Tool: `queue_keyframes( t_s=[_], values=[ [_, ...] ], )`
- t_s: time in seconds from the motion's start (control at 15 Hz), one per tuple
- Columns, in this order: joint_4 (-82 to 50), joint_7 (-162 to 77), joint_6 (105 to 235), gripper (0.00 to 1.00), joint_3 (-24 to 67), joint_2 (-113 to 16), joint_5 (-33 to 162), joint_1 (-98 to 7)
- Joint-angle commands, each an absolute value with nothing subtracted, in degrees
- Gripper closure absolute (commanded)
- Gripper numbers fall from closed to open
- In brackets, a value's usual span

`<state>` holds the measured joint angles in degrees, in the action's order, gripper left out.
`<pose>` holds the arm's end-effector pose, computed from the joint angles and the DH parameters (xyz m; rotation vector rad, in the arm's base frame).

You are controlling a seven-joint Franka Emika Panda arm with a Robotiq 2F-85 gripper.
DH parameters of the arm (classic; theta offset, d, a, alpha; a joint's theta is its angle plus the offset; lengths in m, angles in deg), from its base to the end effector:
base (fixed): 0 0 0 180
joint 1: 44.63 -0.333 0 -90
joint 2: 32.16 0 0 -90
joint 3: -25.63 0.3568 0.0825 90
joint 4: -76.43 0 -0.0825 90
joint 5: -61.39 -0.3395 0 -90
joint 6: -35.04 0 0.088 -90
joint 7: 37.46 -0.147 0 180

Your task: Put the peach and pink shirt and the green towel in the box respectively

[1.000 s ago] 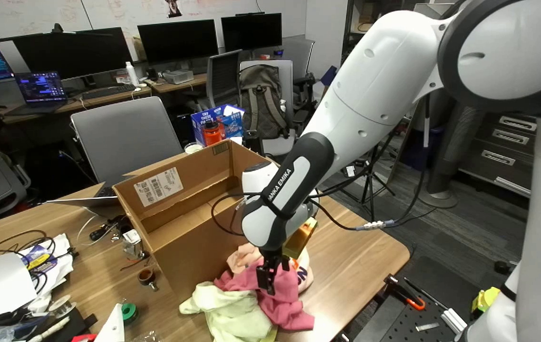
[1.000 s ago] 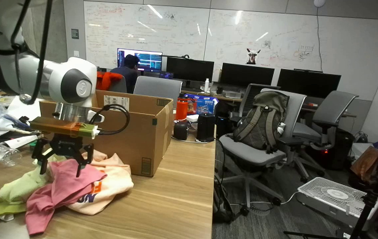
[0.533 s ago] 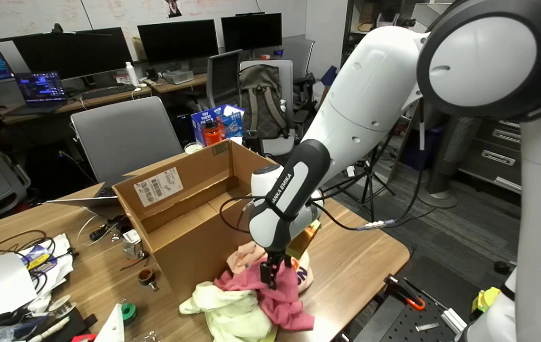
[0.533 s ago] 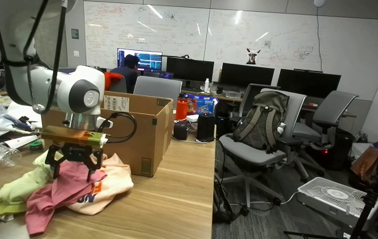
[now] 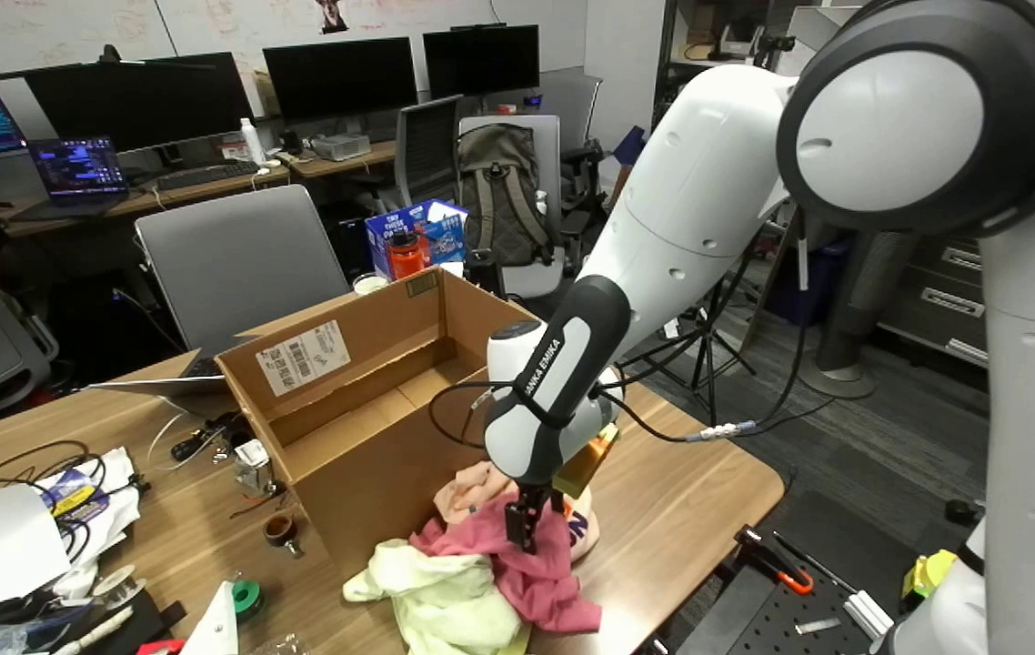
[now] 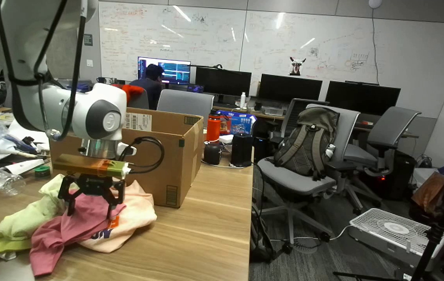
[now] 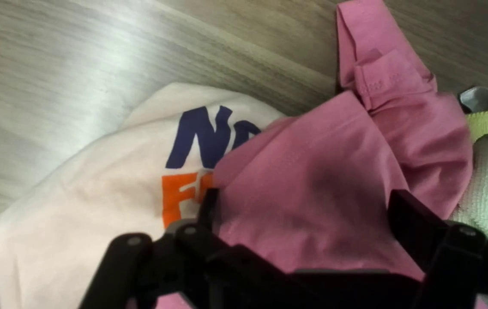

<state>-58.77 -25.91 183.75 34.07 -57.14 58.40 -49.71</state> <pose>0.4619 0.1148 0.1709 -2.9887 -0.5791 0.3030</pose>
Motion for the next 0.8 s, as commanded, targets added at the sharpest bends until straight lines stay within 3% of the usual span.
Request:
queue_keyframes(
  t_s=[0.0, 0.47, 0.6, 0.73],
  values=[
    [-57.7, -27.5, 183.9, 0.0, 33.2, -58.4, 60.6, -50.0],
    [-58.0, -29.6, 183.7, 0.0, 32.0, -60.3, 63.5, -50.5],
    [-58.0, -29.6, 183.5, 0.26, 32.2, -60.3, 63.5, -50.4],
    [-58.0, -29.4, 183.4, 0.42, 32.5, -60.0, 63.3, -50.3]
  ],
)
